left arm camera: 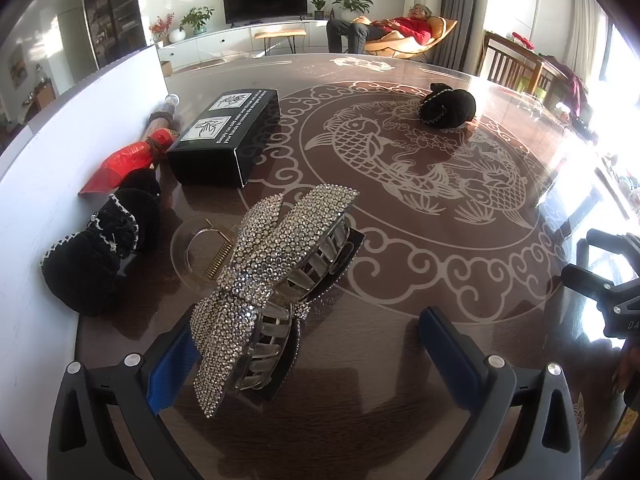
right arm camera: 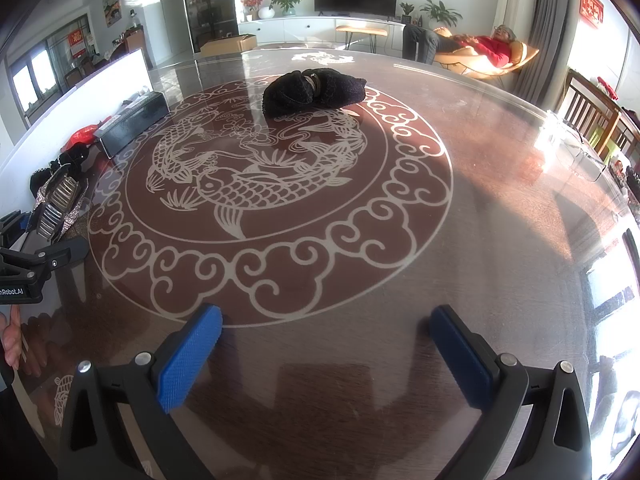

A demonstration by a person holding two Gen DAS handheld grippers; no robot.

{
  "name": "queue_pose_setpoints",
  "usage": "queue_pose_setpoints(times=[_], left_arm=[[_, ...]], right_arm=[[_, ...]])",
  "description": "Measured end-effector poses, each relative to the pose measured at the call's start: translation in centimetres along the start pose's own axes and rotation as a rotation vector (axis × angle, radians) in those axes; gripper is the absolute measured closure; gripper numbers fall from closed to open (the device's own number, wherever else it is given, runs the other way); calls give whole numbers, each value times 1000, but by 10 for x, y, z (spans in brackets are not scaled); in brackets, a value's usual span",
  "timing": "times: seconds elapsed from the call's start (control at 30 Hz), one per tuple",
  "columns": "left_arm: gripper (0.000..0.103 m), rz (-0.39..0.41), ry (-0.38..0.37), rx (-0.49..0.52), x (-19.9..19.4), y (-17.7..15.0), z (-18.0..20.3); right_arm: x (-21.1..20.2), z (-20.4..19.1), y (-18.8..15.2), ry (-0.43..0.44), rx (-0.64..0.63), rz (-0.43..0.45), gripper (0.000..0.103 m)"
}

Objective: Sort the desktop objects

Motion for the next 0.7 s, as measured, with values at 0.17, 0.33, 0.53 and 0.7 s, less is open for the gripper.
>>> queue_pose_setpoints(times=[0.17,0.33,0.53,0.7], left_arm=[[0,0,1,0,0,0,0],[0,1,2,0,0,0,0],[0,3,4,-1,0,0,0],[0,3,4,-2,0,0,0]], right_arm=[[0,0,0,1,0,0,0],[0,0,0,1,0,0,0],[0,0,0,1,0,0,0],[0,0,0,1,-1,0,0]])
Point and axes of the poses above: each gripper's, at about its wrist camera, not at the fingertips, and x roughly the way its jaws point, z to its right, y to its top, the point moved 4 cm from there along x, roughly the way its jaws point, and after that the axes turned 13 degrees about -x, right-handed, at the moved point
